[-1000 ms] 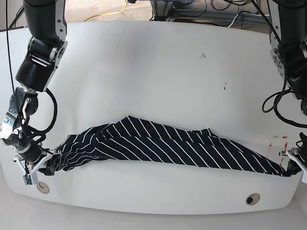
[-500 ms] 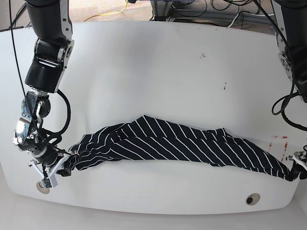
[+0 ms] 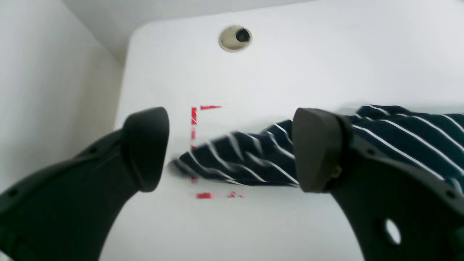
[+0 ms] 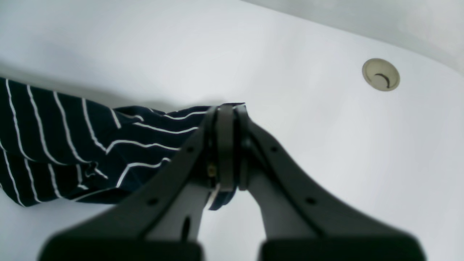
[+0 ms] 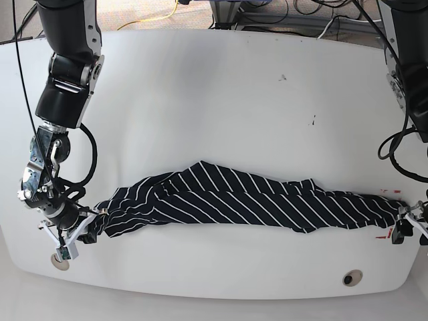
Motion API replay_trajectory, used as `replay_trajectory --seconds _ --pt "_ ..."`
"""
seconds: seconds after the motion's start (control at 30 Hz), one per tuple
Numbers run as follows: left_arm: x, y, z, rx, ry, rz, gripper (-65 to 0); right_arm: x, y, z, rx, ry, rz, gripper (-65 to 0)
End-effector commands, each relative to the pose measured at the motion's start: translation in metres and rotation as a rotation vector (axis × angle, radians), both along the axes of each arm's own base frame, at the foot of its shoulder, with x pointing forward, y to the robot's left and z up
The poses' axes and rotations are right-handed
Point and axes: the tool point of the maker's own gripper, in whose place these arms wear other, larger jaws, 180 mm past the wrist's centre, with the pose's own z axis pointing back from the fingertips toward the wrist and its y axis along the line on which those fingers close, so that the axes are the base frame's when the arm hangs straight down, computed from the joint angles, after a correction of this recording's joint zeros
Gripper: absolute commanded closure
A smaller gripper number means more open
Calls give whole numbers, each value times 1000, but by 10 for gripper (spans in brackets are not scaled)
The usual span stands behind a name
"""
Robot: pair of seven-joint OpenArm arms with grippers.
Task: Layout the t-shirt on the table in an organized manner, then fold the t-shirt properly
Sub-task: 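Release the shirt end with the left gripper and lower it onto the shirt's middle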
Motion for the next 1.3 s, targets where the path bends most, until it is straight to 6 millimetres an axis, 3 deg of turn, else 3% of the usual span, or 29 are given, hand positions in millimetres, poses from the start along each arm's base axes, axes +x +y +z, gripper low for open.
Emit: replay_trajectory --seconds 0.0,0.2,0.43,0.7,1.1,1.27 --pt "0 7 39 -7 -68 -3 -492 10 -6 31 -1 -84 -4 0" --pt "-36 -20 3 3 62 -81 -461 5 -6 27 -5 -79 -1 0" --pt "-88 -85 -54 34 137 -212 -444 -5 -3 21 -28 -78 5 0" --pt "-128 -116 -113 26 248 -224 -444 -15 -2 6 -26 -47 7 0" --pt "-128 -166 -142 2 195 -259 -442 -23 -1 -8 -23 -18 9 0" --pt "-107 -175 -145 -39 185 -249 -440 -24 -1 -8 -24 -18 10 0"
